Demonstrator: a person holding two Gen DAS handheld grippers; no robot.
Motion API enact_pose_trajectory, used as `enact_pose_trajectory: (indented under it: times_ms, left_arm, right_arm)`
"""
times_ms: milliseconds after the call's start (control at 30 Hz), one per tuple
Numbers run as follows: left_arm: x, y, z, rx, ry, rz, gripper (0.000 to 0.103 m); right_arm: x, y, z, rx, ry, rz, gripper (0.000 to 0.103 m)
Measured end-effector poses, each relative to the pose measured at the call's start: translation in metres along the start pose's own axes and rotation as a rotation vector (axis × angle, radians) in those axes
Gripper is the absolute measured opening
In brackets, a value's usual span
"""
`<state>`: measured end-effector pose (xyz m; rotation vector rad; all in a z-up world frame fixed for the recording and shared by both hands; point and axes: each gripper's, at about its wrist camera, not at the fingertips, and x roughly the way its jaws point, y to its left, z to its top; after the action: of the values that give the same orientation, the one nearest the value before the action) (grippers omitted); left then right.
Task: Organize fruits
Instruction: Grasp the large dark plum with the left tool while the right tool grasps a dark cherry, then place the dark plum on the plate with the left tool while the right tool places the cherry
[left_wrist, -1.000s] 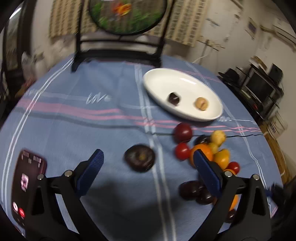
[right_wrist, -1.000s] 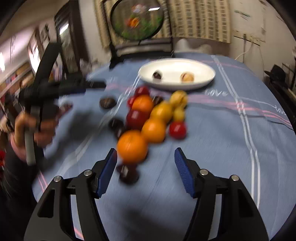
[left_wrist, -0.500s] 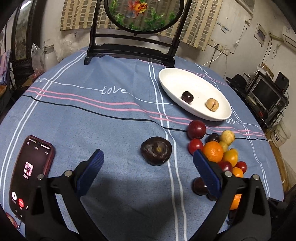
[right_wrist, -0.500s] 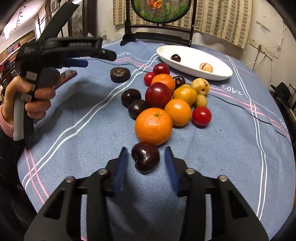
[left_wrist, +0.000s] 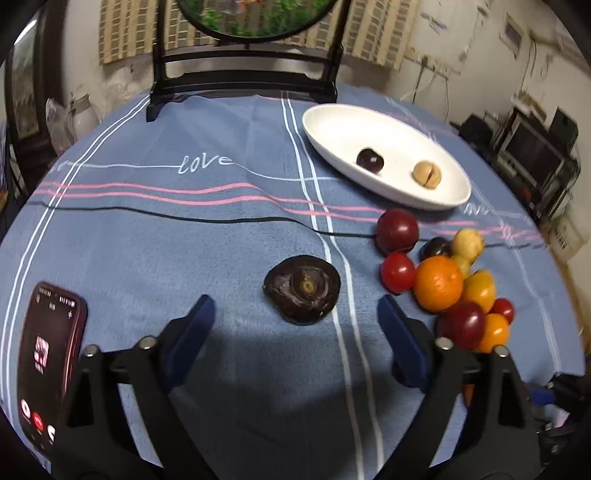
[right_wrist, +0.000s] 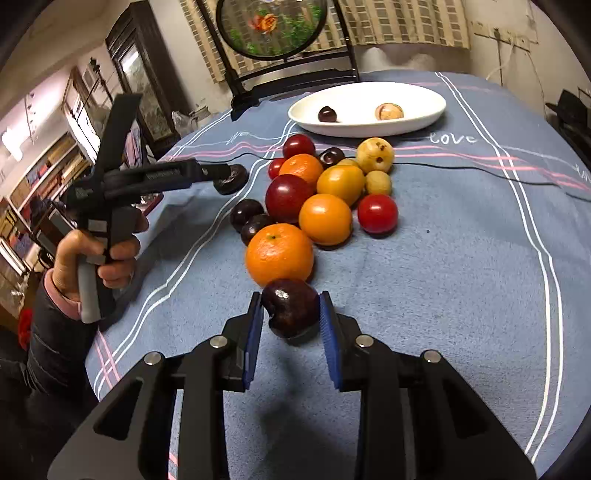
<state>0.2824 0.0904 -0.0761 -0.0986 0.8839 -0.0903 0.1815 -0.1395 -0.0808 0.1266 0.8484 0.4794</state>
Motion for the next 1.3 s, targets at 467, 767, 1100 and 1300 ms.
enact_pose_trajectory:
  times_ms: [467, 767, 1100, 1300]
  left_arm:
    - [0.024, -0.006, 0.004, 0.051, 0.044, 0.067, 0.064]
    - [0.020, -0.015, 0.001, 0.082, 0.031, 0.062, 0.048]
    - [-0.002, -0.013, 0.014, 0.014, -0.018, -0.046, 0.048]
    - [-0.001, -0.041, 0.074, 0.055, -0.069, -0.118, 0.048]
  right_arm:
    - [-0.004, -0.006, -0.001, 0.030, -0.008, 0.052, 0.031]
    - [-0.004, -0.009, 0.000, 0.042, -0.015, 0.062, 0.031]
    - [-0.017, -0.020, 0.029, 0.054, -0.089, 0.057, 0.031]
    - [-0.008, -0.058, 0.106, 0.099, -0.229, -0.060, 0.031]
